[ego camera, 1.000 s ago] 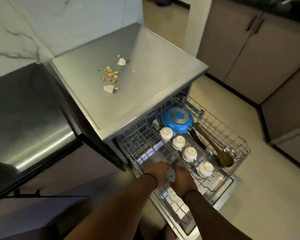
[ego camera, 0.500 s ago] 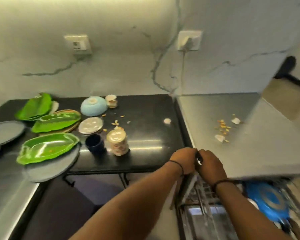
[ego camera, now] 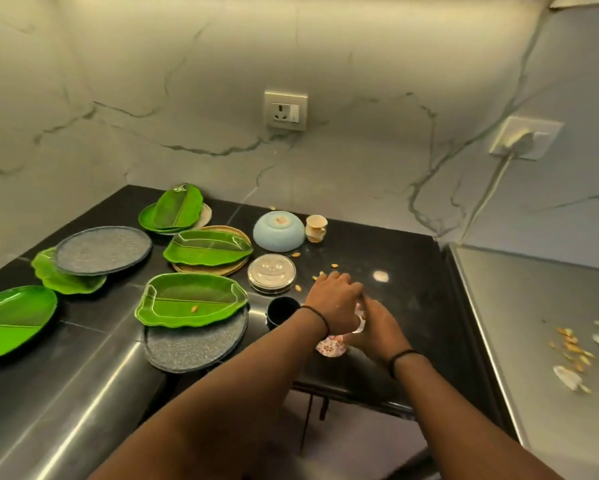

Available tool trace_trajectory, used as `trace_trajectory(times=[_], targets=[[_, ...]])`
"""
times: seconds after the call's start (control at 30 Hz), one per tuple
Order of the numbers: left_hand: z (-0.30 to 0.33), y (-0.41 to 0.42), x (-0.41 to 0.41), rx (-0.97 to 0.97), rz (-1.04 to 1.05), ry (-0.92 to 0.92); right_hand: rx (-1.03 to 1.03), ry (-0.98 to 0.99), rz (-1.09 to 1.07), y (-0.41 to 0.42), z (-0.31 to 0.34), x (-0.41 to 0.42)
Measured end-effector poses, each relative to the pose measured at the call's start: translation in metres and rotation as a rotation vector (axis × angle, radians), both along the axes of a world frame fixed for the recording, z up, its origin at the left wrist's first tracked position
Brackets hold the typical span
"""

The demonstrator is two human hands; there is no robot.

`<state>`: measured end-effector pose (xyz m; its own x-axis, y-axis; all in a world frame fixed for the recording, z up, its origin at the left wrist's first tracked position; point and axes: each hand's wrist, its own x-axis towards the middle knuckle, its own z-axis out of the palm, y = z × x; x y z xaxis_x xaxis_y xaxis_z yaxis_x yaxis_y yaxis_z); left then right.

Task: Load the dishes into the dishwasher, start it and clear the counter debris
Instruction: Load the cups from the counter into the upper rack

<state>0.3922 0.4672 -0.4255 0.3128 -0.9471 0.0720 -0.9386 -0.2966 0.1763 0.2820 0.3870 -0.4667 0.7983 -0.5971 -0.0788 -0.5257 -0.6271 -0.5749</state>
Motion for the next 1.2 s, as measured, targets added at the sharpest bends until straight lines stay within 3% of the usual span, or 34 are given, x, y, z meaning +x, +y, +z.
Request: trace_trajectory(times=[0.3,0.87,1.2], targets=[[-0.007,0.026,0.044,0.080,0.091,0.122,-0.025,0.057,0.075,0.016,0.010,0.041],[-0.015,0.042,0.047,0.151,0.128,0.121,-0.089,0.086,0.082,0.025,0.007,0.044],[-0.015,0.036,0.053,0.040,0.144,0.083,-0.059,0.050,0.100,0.019,0.011,0.053]])
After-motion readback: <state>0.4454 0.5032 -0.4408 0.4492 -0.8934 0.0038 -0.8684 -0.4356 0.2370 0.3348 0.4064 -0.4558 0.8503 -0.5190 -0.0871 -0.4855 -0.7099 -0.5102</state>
